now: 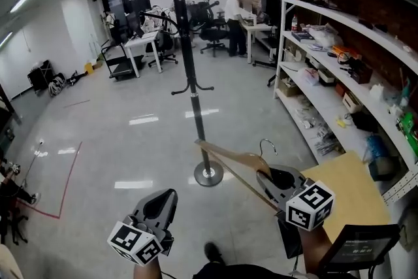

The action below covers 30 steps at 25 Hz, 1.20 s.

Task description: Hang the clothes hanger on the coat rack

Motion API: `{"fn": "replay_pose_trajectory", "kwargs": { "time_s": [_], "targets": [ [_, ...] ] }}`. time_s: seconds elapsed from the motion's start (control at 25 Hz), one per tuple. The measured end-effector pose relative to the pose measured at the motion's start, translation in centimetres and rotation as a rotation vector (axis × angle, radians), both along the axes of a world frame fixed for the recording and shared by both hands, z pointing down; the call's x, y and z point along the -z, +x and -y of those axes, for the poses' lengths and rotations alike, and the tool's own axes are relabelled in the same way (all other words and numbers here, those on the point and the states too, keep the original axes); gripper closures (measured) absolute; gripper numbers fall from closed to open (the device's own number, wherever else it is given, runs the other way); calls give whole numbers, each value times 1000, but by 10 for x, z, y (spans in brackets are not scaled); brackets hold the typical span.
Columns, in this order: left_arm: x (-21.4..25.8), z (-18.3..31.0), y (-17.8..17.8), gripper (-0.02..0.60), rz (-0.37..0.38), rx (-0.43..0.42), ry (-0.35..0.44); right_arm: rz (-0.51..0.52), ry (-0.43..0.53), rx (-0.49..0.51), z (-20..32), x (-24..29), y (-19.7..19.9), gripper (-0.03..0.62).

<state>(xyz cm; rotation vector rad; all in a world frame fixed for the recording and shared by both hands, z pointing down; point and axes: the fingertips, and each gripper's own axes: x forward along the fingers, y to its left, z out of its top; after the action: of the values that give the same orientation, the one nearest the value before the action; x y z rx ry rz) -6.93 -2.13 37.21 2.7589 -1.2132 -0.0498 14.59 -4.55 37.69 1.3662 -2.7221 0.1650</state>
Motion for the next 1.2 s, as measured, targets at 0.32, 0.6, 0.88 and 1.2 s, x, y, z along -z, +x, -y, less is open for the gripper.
{"fn": "replay_pose_trajectory", "kwargs": {
  "time_s": [0.32,0.6,0.88,1.2],
  "targets": [
    [4,99,-31,581,-38,-58,23,-21,20,11,91,10,-42,537],
    [10,162,-42,581,-49,-81,18,-38,-9,45,153,15,-69,537],
    [13,233,-41,581,-25,-58,39,-17,9,126,228,24,-77,537],
    [36,325,-14,581,18,15,99,-51,55,323,323,43,-76,537]
  ]
}}
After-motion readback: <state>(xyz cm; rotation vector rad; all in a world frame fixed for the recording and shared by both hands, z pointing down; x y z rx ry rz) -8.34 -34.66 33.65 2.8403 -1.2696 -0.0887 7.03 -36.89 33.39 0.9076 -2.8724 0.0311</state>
